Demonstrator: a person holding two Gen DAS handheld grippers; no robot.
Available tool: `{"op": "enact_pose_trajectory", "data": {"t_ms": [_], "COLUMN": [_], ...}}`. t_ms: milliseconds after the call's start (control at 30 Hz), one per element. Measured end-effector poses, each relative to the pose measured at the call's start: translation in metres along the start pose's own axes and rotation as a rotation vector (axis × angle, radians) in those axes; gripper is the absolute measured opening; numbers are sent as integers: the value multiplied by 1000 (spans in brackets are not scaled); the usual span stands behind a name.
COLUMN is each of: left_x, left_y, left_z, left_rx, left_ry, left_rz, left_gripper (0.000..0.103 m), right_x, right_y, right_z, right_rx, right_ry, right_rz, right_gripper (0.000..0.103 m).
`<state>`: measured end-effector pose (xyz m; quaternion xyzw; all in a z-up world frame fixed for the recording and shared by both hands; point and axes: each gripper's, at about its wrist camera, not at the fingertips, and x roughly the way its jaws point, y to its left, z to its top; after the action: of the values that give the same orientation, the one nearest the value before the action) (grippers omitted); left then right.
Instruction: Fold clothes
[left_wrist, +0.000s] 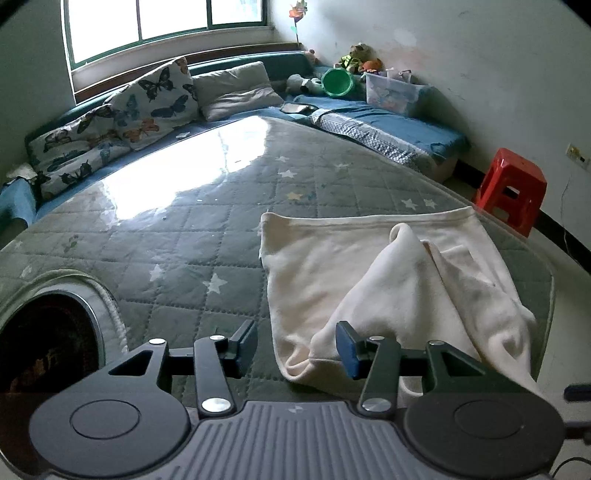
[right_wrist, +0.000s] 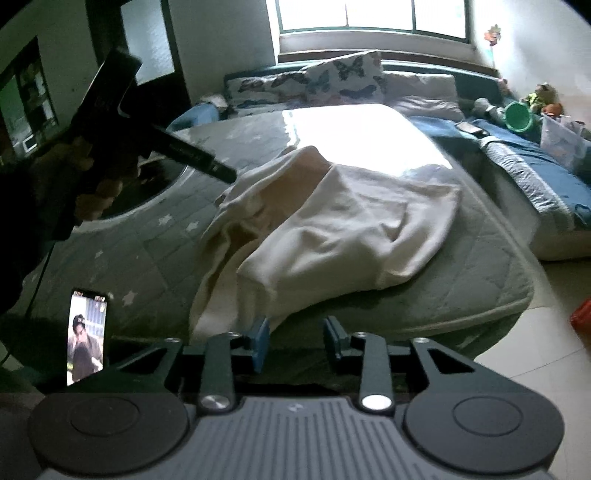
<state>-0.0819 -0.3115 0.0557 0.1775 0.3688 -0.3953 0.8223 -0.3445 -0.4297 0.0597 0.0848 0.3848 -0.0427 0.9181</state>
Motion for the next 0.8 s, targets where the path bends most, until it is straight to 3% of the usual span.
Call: {"op": "enact_pose_trajectory", "data": {"t_ms": [200, 400, 567, 600, 733, 800], "left_x": [-5, -1, 21, 27, 44, 46], "left_y": [-8, -32, -49, -50, -41, -33], "left_z": [12, 35, 50, 51, 47, 41], "left_rx": [0, 14, 48, 48, 29, 17], "left_ry": [-39, -84, -69, -58, -10, 0], "left_rz": [-22, -87, -107, -106, -155, -179], "left_gripper": [60, 83, 83, 79, 31, 18], "right_x": [1, 26, 59, 66, 88, 97], "right_y": [-12, -25, -37, -39, -44, -45], "right_z": [21, 53, 79, 83, 94, 96], "right_rx": [0, 0, 4, 2, 3, 2], "right_ry": [-63, -115, -125, -119, -99, -91], "right_rz": [-37, -55, -66, -69, -65, -62], "right_gripper": [38, 45, 45, 45, 46, 47]}}
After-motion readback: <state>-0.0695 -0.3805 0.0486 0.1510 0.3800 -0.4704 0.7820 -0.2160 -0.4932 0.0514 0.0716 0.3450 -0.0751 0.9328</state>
